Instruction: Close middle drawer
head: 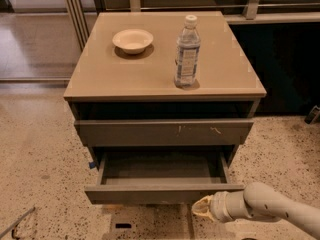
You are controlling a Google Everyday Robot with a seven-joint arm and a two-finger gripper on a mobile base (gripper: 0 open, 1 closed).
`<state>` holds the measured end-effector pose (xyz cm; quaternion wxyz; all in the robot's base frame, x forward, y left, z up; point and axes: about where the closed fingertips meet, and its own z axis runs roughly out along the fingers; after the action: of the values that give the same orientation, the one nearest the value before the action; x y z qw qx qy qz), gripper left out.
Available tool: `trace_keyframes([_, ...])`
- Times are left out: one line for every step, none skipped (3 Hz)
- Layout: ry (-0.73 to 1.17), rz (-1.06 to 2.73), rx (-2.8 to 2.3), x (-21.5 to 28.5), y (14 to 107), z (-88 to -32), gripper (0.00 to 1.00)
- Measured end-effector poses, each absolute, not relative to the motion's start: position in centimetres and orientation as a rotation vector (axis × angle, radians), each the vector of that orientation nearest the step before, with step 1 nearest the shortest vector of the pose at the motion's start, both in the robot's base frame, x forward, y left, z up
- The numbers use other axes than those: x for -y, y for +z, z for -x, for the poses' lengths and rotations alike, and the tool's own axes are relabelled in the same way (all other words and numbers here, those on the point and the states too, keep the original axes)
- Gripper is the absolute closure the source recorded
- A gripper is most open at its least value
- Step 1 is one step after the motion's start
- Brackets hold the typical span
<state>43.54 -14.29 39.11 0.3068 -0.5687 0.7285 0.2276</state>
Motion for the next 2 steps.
trace_keyframes([0.537,1.504,-1.878,14.32,39.11,-43.84,1.0])
trace_keyframes([0.411,1.488,-1.767,14.41,39.22,-44.73,1.0])
